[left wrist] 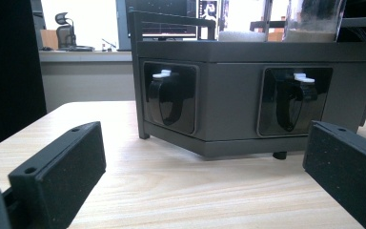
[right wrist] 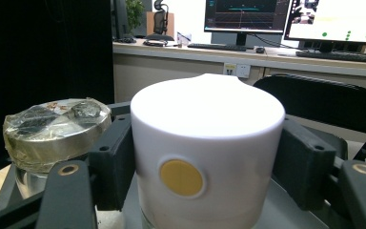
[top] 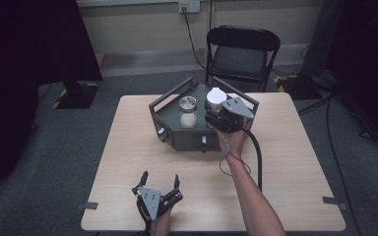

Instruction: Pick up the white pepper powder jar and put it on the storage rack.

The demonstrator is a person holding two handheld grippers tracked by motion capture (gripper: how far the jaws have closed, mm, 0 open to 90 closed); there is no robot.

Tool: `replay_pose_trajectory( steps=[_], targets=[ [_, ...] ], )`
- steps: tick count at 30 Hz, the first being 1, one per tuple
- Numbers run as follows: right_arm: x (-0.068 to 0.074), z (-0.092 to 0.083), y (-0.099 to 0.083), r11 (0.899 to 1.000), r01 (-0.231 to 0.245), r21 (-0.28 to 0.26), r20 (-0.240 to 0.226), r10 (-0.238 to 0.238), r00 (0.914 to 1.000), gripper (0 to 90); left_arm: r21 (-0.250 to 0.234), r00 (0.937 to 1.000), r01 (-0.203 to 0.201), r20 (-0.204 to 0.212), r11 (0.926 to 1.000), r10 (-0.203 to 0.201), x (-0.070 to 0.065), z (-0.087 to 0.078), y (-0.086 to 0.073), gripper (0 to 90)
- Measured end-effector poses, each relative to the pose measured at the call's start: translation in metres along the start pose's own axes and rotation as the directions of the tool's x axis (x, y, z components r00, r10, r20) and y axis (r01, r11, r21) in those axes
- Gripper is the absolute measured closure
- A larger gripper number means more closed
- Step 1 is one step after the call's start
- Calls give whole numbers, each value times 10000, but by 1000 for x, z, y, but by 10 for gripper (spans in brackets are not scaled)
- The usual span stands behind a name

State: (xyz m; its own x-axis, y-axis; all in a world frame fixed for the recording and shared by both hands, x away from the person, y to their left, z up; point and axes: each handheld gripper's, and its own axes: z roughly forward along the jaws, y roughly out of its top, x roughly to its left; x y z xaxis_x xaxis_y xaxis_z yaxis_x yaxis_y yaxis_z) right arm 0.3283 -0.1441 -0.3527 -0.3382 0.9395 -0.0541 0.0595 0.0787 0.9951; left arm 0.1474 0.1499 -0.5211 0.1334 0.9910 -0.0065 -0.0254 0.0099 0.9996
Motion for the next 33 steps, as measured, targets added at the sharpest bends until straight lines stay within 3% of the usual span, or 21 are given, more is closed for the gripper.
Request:
replay_pose_trajectory(
  steps=[7,16,33],
  targets=[
    [2,0,0,10000,35,1,66,-35,10000,289,0,10000,-1,0,10000,1,0,0,0,0],
    [-1,0,-6,9986,-103,-512,286,118,9995,0,4,10000,-3,-21,10000,3,0,0,0,0],
    [-8,-17,-9,9957,-335,-868,-149,324,9994,0,4,10000,3,-21,10000,-3,0,0,0,0]
  ],
)
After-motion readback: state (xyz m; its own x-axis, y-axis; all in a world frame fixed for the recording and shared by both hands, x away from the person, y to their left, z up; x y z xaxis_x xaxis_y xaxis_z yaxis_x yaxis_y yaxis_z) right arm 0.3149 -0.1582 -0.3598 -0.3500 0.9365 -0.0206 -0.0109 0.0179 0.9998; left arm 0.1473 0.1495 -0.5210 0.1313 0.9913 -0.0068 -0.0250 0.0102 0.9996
